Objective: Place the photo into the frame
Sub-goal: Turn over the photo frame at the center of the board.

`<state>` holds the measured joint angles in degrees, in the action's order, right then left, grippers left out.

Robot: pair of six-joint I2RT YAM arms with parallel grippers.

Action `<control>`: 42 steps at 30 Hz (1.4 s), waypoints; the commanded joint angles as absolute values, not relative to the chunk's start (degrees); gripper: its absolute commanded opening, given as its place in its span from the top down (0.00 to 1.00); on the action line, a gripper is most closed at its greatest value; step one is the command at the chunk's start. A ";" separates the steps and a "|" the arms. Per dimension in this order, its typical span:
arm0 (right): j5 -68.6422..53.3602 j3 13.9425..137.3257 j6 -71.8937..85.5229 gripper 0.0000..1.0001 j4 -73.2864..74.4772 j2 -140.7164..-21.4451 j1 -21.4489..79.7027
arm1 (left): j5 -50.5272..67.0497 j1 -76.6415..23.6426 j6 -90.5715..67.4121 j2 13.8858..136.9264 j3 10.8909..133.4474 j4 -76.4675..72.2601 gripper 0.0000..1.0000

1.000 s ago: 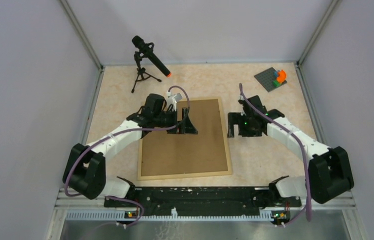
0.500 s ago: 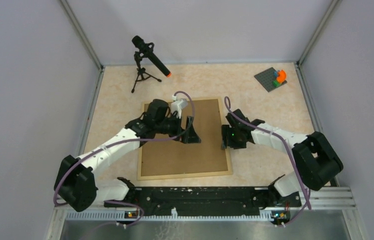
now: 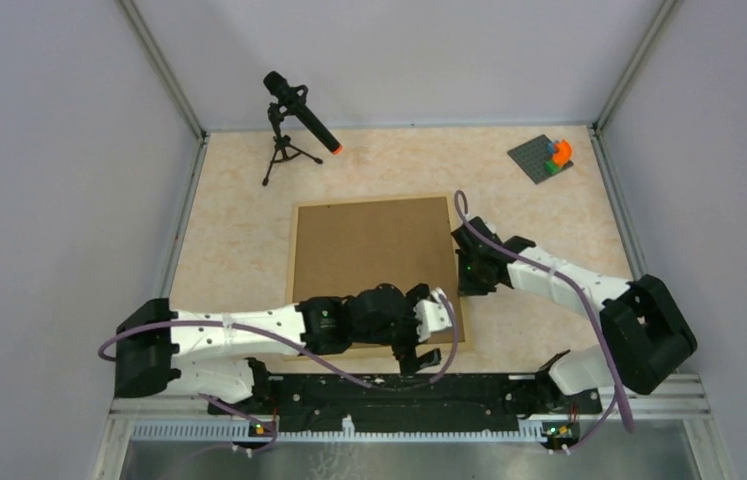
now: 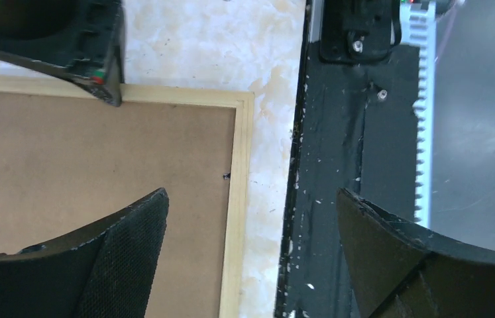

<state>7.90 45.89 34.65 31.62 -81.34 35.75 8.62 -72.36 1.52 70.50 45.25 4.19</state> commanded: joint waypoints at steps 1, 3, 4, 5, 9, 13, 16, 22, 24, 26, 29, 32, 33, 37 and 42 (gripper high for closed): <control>6.06 50.71 35.44 1.00 36.98 -73.88 33.29 | 0.95 -78.63 14.34 74.97 47.11 1.92 0.01; 4.05 50.99 35.35 1.00 37.84 -72.14 31.79 | -4.51 -83.25 17.61 76.88 46.21 -1.15 0.01; 3.55 51.21 35.26 1.00 38.51 -71.57 30.98 | -6.45 -85.30 18.86 78.43 46.26 -2.60 0.01; 2.97 51.71 35.06 1.00 39.28 -70.94 30.15 | -8.86 -86.96 19.96 80.48 46.75 -3.05 0.01; 2.25 53.19 34.62 1.00 42.55 -70.00 28.57 | -27.06 -92.39 21.55 91.65 49.84 -4.48 0.01; 3.54 53.46 35.71 1.00 44.76 -69.28 28.45 | -49.78 -93.51 25.00 100.60 51.54 -11.32 0.03; 3.06 52.92 37.16 1.00 44.77 -68.23 28.48 | -59.49 -93.43 29.35 105.26 52.93 -17.50 0.08; 0.68 52.82 38.45 1.00 44.68 -66.30 28.49 | -63.54 -92.06 37.89 109.74 52.68 -28.56 0.17; 0.69 52.82 38.57 1.00 45.20 -65.42 28.45 | -63.53 -91.08 37.36 109.31 53.02 -28.09 0.27; 1.09 52.75 38.34 1.00 45.43 -64.43 28.43 | -63.52 -90.12 37.67 108.76 53.25 -27.78 0.37; 4.34 53.62 37.44 1.00 46.40 -63.13 28.48 | -61.61 -89.91 39.38 106.93 53.28 -28.37 0.52; 7.43 57.19 33.26 0.88 47.28 -62.78 28.27 | -57.85 -89.93 35.49 104.26 56.53 -19.87 0.65; 8.69 59.62 31.84 0.70 48.28 -62.94 28.15 | -56.92 -89.84 33.56 103.56 58.32 -16.24 0.68; 13.50 72.58 26.36 0.23 53.02 -63.27 27.65 | -54.87 -89.74 30.83 100.11 64.05 -7.41 0.96; 23.20 94.58 21.34 0.06 59.20 -61.83 27.60 | -49.08 -88.23 29.82 94.31 71.04 0.24 1.00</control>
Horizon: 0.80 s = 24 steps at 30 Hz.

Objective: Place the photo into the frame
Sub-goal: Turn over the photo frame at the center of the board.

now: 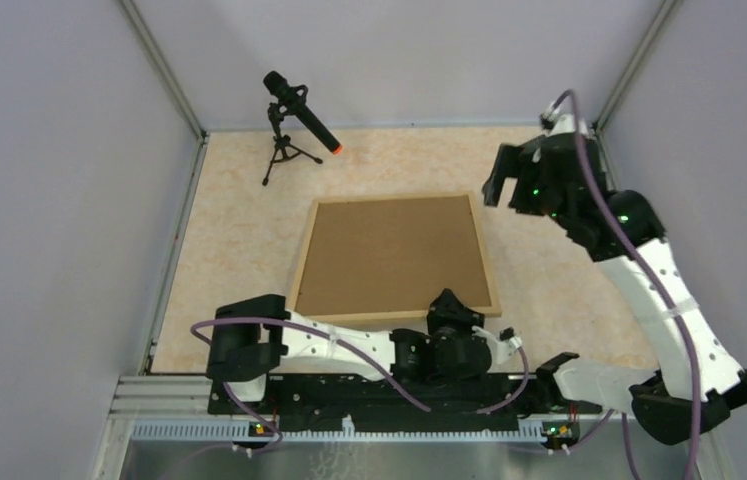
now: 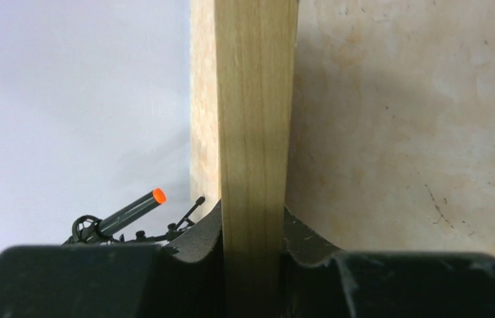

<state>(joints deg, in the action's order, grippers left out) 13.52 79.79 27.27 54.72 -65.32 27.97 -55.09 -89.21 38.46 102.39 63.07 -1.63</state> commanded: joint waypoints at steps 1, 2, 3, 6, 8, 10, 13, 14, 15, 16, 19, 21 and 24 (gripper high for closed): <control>24.73 99.56 20.38 0.05 59.45 -61.32 27.60 | -46.78 -87.63 27.81 93.58 74.19 4.60 1.00; 26.13 102.83 19.54 0.05 59.52 -60.81 27.60 | -42.93 -86.86 26.28 93.05 77.80 10.36 1.00; 27.50 105.20 18.63 0.05 59.39 -60.34 27.58 | -40.98 -85.98 24.72 92.70 81.51 14.05 1.00; 31.80 108.57 16.26 0.03 58.17 -58.45 27.57 | -32.54 -81.40 18.97 92.37 93.78 24.30 1.00; 34.67 107.48 15.35 0.02 56.81 -56.80 27.59 | -22.24 -75.22 12.20 92.53 104.61 30.85 1.00; 35.63 105.57 14.98 0.01 55.82 -55.48 27.58 | -10.63 -68.14 6.38 91.48 109.93 32.11 1.00; 35.12 103.33 15.97 0.01 56.02 -54.65 27.60 | -3.48 -61.57 2.10 89.21 112.54 28.11 1.00; 34.59 102.56 16.11 0.01 56.00 -54.48 27.55 | -1.37 -59.35 0.56 89.07 114.05 27.78 1.00; 34.17 101.84 16.35 0.01 55.98 -54.35 27.55 | 1.86 -55.86 -2.91 88.99 115.21 27.47 1.00; 33.97 101.26 16.63 0.01 56.05 -54.24 27.57 | 5.65 -52.52 -6.71 88.78 115.68 26.55 1.00; 33.39 99.58 17.03 0.01 55.87 -54.02 27.57 | 21.55 -42.28 -22.82 86.80 110.65 15.88 1.00; 33.01 98.49 17.19 0.01 55.33 -53.80 27.60 | 28.82 -36.70 -33.34 84.63 102.80 5.00 1.00; 32.79 97.72 17.31 0.01 55.45 -53.95 27.57 | 32.71 -30.89 -44.65 82.90 95.46 -6.88 1.00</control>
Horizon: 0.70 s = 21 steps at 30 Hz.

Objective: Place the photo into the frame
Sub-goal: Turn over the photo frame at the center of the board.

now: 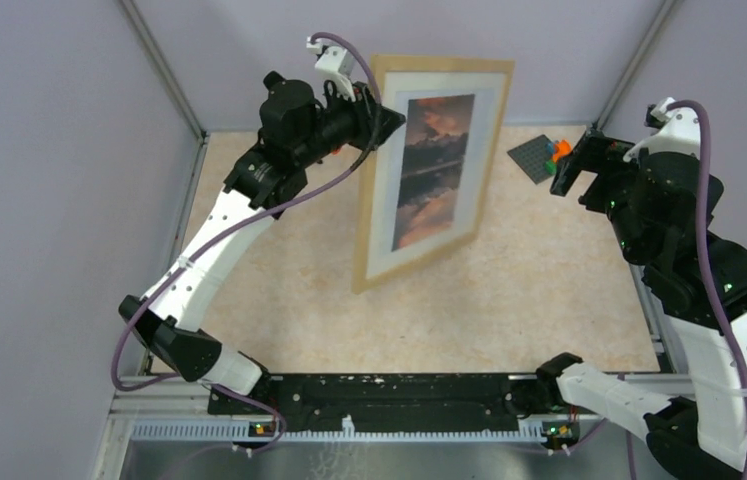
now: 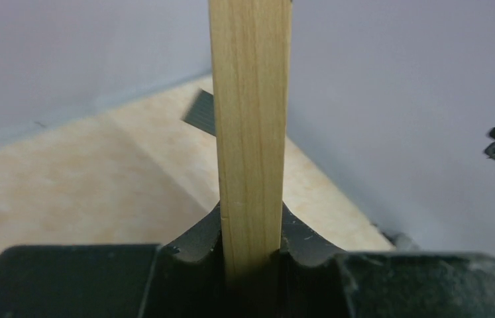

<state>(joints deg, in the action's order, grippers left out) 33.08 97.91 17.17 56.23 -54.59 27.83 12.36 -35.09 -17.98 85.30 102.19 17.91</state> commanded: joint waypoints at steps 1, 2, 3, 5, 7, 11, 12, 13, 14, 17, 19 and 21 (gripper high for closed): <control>32.82 97.69 17.43 0.01 55.86 -54.11 27.53 | 33.24 -29.72 -47.81 82.41 92.66 -10.14 1.00; 32.68 97.61 17.48 0.01 56.09 -54.14 27.55 | 33.80 -28.25 -51.62 81.90 89.82 -13.80 1.00; 32.55 97.45 17.63 0.01 56.25 -54.06 27.59 | 34.35 -27.33 -55.32 81.53 86.54 -17.44 1.00; 32.24 96.67 17.81 0.01 56.34 -53.85 27.55 | 35.13 -25.86 -60.73 81.08 80.86 -23.93 1.00; 31.64 95.39 18.05 0.01 56.26 -53.58 27.59 | 35.83 -23.77 -64.31 80.62 76.12 -27.30 1.00; 30.62 93.59 18.71 0.01 56.37 -53.53 27.59 | 39.32 -16.01 -69.64 78.89 66.25 -27.02 1.00; 30.33 93.11 18.72 0.01 56.34 -53.53 27.60 | 41.57 -13.62 -70.33 78.72 64.19 -26.60 1.00; 29.98 92.55 18.72 0.01 56.20 -53.46 27.60 | 44.08 -11.02 -71.30 78.48 61.37 -27.23 1.00; 29.74 91.91 18.72 0.01 55.90 -53.44 27.55 | 46.17 -8.62 -72.40 78.15 58.10 -28.67 1.00; 28.94 89.79 18.47 0.01 54.61 -53.39 27.55 | 50.99 -1.32 -71.79 78.05 48.93 -31.47 1.00; 27.86 88.26 18.41 0.01 53.36 -53.56 27.54 | 57.14 3.14 -68.46 80.62 47.72 -28.96 1.00; 26.78 86.79 18.39 0.01 52.35 -53.91 27.60 | 62.59 5.99 -62.34 83.75 48.21 -23.79 1.00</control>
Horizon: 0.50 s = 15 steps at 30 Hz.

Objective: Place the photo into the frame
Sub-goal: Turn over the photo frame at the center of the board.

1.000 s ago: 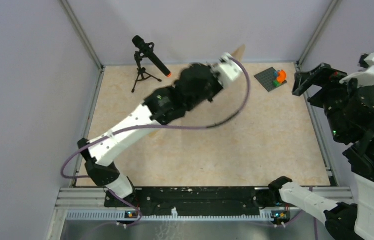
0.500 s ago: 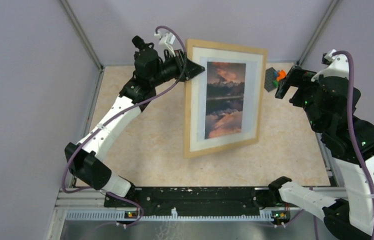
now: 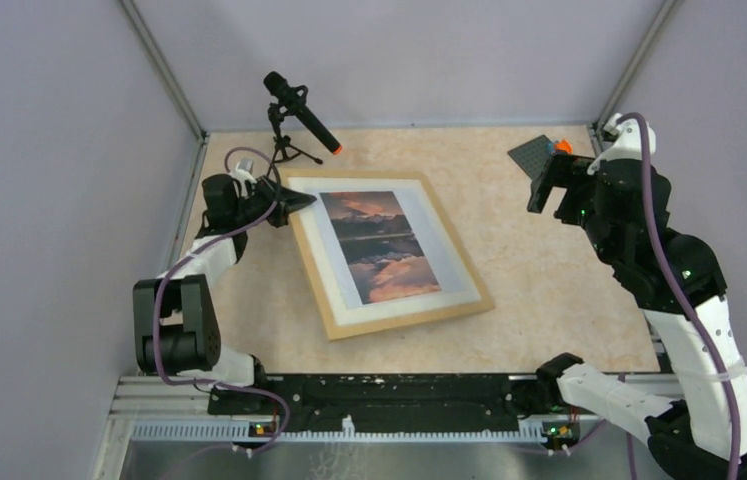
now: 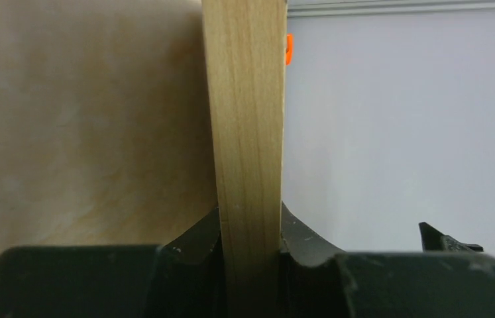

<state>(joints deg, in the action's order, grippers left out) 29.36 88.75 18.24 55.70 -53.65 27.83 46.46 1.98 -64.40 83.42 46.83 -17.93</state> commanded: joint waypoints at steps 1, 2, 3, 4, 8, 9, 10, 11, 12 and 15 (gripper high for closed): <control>26.34 86.20 18.37 0.01 51.79 -54.17 27.56 | 63.79 7.26 -58.56 84.93 48.47 -19.76 1.00; 25.77 85.58 18.37 0.01 51.32 -54.41 27.52 | 63.74 8.33 -55.19 85.75 48.44 -16.39 1.00; 25.11 85.10 18.25 0.01 50.92 -54.68 27.54 | 63.32 9.15 -51.91 86.45 48.46 -13.74 1.00; 24.20 84.70 18.08 0.01 50.46 -54.98 27.59 | 62.75 10.09 -47.83 87.50 49.00 -10.33 1.00; 21.06 83.01 17.57 0.01 49.22 -55.96 27.59 | 57.27 12.33 -35.30 91.95 50.67 3.62 0.95; 20.41 82.59 17.58 0.01 49.03 -56.09 27.61 | 57.05 12.72 -34.71 92.90 50.22 3.69 0.94; 19.63 82.32 17.31 0.01 48.74 -56.08 27.60 | 56.59 12.98 -34.29 93.60 49.59 3.44 0.91; 19.05 81.98 17.17 0.01 48.67 -56.11 27.54 | 54.94 13.15 -33.46 94.20 49.18 3.64 0.87; 18.73 81.86 17.19 0.01 48.67 -56.11 27.59 | 53.05 13.54 -32.54 95.04 49.04 4.28 0.84; 16.66 81.00 16.79 0.01 48.33 -55.63 27.58 | 51.77 14.56 -31.24 98.39 49.64 4.34 0.76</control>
